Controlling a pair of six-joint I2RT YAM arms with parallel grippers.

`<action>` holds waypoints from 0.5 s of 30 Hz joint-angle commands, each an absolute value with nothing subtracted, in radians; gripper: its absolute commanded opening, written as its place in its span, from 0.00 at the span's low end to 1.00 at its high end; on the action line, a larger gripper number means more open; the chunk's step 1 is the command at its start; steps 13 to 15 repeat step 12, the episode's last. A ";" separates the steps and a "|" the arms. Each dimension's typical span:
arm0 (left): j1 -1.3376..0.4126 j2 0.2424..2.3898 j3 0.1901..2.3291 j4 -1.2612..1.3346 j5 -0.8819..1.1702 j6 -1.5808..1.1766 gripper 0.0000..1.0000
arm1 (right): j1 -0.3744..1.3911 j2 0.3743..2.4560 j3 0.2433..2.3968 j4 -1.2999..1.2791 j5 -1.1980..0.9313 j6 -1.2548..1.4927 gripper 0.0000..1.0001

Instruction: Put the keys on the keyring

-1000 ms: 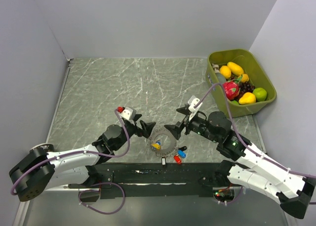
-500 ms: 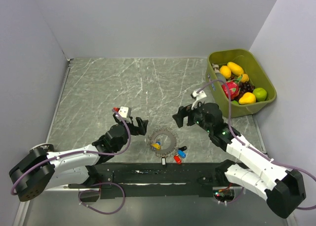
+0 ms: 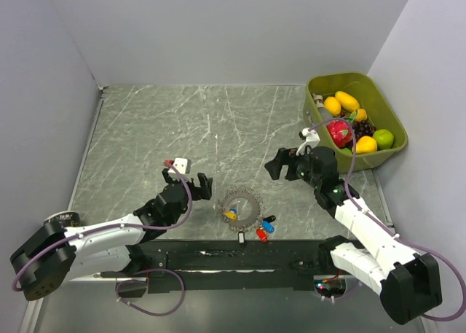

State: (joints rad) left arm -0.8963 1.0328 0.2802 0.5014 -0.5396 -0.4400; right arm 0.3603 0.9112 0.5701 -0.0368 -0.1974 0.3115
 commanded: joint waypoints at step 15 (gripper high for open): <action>-0.896 0.753 0.338 0.407 -0.686 -0.273 0.96 | 0.353 0.865 0.666 0.046 -0.272 0.223 1.00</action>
